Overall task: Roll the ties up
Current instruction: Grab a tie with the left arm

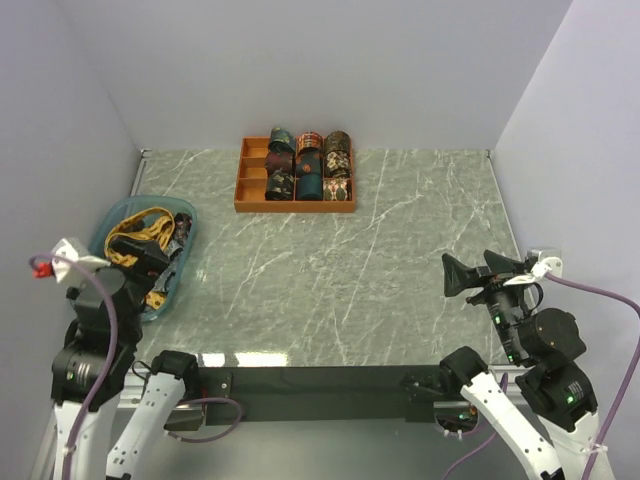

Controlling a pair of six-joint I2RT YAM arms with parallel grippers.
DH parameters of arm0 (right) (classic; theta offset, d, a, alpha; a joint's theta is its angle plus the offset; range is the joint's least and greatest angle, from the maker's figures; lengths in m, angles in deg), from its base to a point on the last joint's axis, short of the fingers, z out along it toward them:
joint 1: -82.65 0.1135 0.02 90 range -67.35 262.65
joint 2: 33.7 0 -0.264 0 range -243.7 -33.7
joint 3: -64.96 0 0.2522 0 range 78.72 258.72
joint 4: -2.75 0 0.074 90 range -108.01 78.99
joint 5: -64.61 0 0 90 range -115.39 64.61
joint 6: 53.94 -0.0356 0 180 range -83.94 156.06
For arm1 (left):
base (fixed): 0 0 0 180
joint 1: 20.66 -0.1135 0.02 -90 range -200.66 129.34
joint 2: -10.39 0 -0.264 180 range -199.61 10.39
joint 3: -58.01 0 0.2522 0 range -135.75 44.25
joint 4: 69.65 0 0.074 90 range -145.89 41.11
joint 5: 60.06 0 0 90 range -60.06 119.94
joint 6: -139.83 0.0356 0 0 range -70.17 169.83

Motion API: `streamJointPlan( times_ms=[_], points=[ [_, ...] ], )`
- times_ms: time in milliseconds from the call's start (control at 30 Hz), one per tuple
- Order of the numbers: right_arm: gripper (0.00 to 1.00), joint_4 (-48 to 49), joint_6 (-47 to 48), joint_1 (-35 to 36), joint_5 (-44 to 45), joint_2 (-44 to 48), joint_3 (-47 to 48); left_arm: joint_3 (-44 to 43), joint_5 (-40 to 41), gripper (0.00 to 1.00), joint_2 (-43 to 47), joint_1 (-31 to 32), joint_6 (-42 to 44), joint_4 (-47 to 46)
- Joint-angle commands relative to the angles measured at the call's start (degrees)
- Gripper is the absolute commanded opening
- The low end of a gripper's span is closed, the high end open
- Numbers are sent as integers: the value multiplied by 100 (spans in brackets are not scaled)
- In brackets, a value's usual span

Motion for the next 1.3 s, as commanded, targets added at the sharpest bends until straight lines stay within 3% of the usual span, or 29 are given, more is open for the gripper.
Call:
streamJointPlan(
  times_ms=[0,333,467,667,967,1267],
  points=[
    [99,83,154,157,85,101,110,102,-141,99,-591,-3,-129,-265],
    [99,74,216,201,-232,92,-84,14,-115,99,-3272,-11,-41,-1530],
    [100,39,277,201,-293,-136,-92,-388,219,94,-4737,-186,99,-2058],
    [100,-31,137,192,-100,-374,-4,-1074,676,90,-6242,-512,354,-2419],
    [100,-119,31,192,488,-532,66,-1857,255,78,-7675,-1091,363,-2674],
    [100,-137,-311,201,779,-778,110,-1955,53,78,-8178,-1329,-50,-2595]
  ],
)
